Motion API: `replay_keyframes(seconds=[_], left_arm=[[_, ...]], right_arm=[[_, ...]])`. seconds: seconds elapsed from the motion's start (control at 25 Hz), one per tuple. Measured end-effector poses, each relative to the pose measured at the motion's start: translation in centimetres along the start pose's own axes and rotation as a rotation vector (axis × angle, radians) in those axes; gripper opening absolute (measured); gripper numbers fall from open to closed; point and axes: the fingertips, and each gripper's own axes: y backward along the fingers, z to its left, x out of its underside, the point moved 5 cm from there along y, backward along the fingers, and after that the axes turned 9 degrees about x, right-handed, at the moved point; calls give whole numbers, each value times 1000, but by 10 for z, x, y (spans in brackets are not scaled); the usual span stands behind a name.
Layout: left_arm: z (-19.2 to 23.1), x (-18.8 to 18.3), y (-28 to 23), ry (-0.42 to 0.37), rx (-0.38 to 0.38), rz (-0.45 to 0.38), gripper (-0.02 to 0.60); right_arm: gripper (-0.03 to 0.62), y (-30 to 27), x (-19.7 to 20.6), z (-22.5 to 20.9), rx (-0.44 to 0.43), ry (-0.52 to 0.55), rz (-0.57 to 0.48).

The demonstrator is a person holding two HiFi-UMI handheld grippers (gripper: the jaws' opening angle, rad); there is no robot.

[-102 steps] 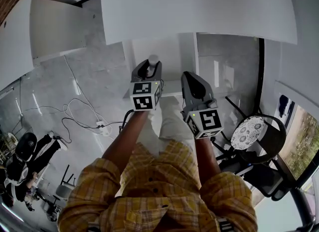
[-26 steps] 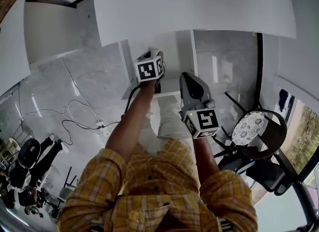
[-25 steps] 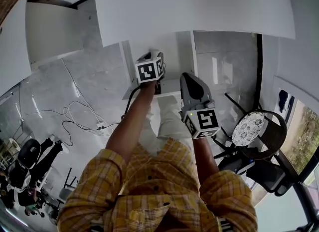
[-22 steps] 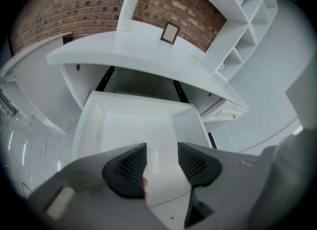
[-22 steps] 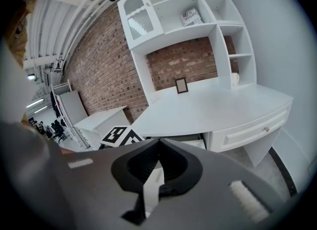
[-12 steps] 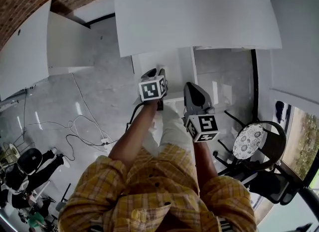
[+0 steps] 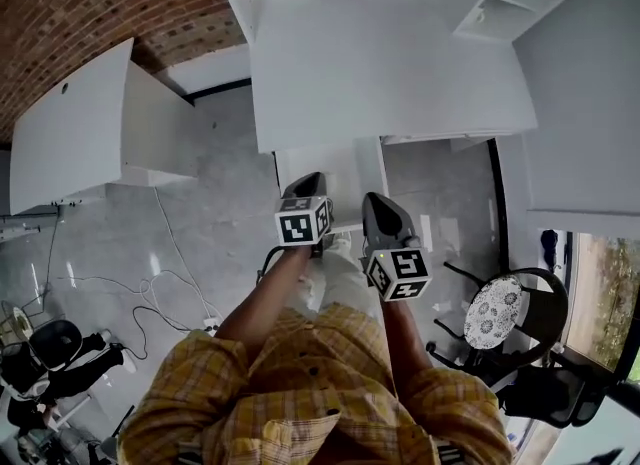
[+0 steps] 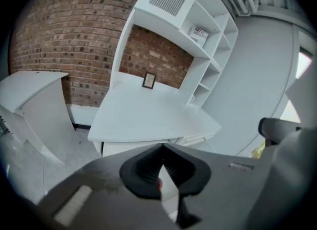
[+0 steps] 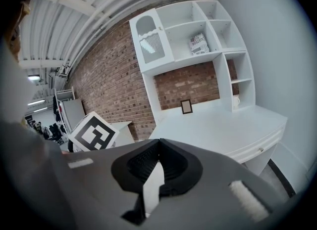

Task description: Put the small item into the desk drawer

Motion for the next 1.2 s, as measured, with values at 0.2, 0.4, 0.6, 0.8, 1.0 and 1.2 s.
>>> replay_keyframes(seconds=[0.2,0.4,0.6,0.8,1.0,1.2], left_arm=[[-22,-18,39,-71,32,-77,2],[-40,-43,74,-109,51,-170,2],[-64,-57,99,-154,70,-226,2],[-82,-73,122,-178,121,-281,2],[-94,-83,138,-218,129,-324,2],[-106,-90,152,-296,133,-372,2]], right_arm=[[2,20,-21,14,-12,30,-40],[0,34,-42,20,-15,56,-90],[0,56,-60,16,-9,49,-132],[0,65,-80,20,-6,57,-176],[0,71,-97,20,-10,26,-220],[0,75,-106,19,-3,23,-253]])
